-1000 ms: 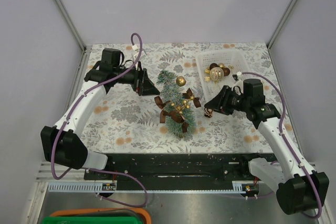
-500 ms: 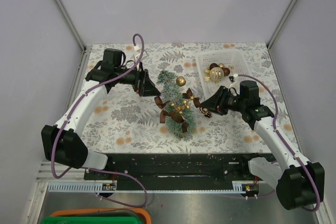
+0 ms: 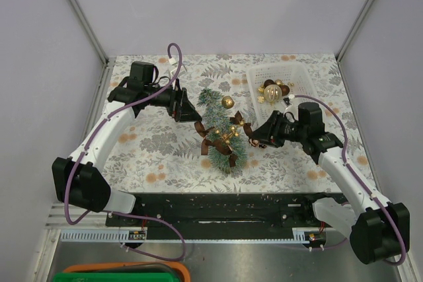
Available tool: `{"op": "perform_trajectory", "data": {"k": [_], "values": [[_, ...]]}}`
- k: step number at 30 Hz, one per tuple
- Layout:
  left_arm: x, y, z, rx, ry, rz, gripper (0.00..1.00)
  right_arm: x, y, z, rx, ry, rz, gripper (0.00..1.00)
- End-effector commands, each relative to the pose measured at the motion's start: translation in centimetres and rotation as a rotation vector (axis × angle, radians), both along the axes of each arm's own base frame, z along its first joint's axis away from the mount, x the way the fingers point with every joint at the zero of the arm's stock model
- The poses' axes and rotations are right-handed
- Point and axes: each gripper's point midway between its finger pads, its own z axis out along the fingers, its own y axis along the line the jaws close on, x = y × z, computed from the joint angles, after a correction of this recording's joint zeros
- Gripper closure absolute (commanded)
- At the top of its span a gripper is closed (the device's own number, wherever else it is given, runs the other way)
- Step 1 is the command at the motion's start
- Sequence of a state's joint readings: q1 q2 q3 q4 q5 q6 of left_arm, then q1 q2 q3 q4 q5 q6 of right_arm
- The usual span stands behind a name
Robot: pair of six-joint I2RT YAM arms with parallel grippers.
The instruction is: Decorate the small christmas tree
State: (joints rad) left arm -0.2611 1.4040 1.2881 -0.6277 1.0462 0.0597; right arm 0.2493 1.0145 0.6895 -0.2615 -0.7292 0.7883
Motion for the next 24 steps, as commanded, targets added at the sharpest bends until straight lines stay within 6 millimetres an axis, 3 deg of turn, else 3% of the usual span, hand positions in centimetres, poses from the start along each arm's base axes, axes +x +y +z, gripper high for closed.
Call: {"op": "perform_trajectory", "data": {"k": [1, 13, 24], "values": [[0.3, -0.2, 1.5, -0.017, -0.081, -0.017, 0.03, -1.2, 0.3, 0.4, 0.001, -0.025, 0.050, 0.67], [0.2, -0.1, 1.8, -0.012, -0.088, -0.018, 0.04, -1.6, -0.1, -0.5, -0.025, -0.013, 0.045, 0.67], [0.1, -0.1, 2.1, -0.014, -0.098, -0.022, 0.04, -0.1, 0.3, 0.4, 0.008, -0.045, 0.021, 0.68]]}}
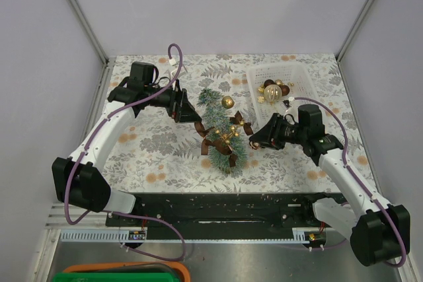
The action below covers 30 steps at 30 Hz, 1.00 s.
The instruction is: Decorate the small christmas tree
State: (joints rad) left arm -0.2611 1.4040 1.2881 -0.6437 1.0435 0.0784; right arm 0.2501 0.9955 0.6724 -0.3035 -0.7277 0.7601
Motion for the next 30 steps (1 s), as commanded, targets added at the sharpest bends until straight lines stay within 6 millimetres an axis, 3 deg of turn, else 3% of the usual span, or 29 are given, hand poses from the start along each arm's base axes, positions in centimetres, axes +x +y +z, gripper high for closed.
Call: {"op": "perform_trajectory", "data": {"k": [1, 19, 30], "values": [[0.1, -0.2, 2.3, -0.023, -0.094, -0.022, 0.04, 1.0, 0.6, 1.3, 0.032, -0.064, 0.008, 0.68], [0.2, -0.3, 2.8, -0.002, -0.101, -0.021, 0.04, 2.3, 0.9, 1.9, 0.038, -0.114, 0.007, 0.68], [0.0, -0.1, 2.5, 0.017, -0.108, -0.017, 0.04, 1.2, -0.3, 2.3, -0.057, -0.152, 0.022, 0.66]]}}
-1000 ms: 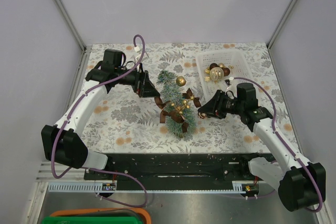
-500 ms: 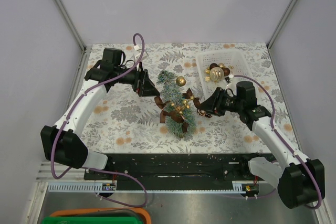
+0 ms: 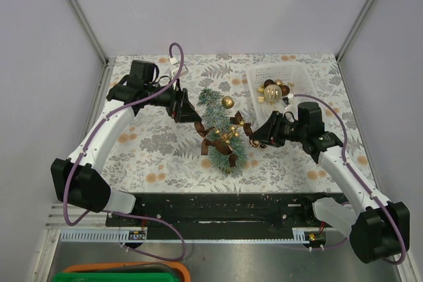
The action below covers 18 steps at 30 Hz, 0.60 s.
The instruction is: Decorate the small christmas tree
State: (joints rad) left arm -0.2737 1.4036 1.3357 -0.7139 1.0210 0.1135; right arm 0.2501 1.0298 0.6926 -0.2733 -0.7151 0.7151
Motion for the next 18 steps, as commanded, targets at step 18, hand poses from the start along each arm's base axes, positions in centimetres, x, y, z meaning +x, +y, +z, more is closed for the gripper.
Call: {"op": "perform_trajectory", "data": {"k": [18], "values": [[0.1, 0.0, 2.0, -0.006, -0.104, -0.021, 0.04, 1.8, -0.8, 2.8, -0.061, -0.115, -0.017, 0.64]]}}
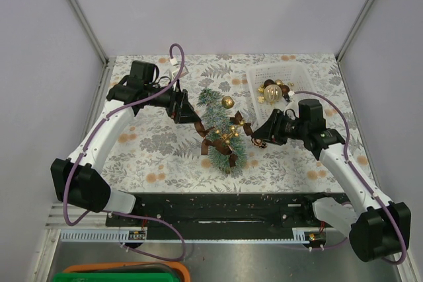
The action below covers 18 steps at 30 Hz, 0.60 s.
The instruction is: Decorate the small christmas tree
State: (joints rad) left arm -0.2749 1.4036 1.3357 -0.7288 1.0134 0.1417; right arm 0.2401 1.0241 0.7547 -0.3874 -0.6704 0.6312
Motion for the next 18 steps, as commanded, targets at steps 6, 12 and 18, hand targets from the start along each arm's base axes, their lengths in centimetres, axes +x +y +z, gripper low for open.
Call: {"op": "perform_trajectory", "data": {"k": [6, 12, 18], "values": [[0.0, -0.1, 2.4, -0.018, -0.094, -0.020, 0.04, 2.5, 0.3, 2.8, 0.017, -0.104, -0.011, 0.64], [-0.1, 0.0, 2.5, -0.010, -0.103, -0.023, 0.04, 2.9, 0.6, 2.3, 0.028, -0.088, 0.001, 0.64], [0.0, -0.1, 2.6, -0.013, -0.099, -0.026, 0.04, 3.0, 0.9, 2.0, 0.046, -0.078, 0.014, 0.64]]}}
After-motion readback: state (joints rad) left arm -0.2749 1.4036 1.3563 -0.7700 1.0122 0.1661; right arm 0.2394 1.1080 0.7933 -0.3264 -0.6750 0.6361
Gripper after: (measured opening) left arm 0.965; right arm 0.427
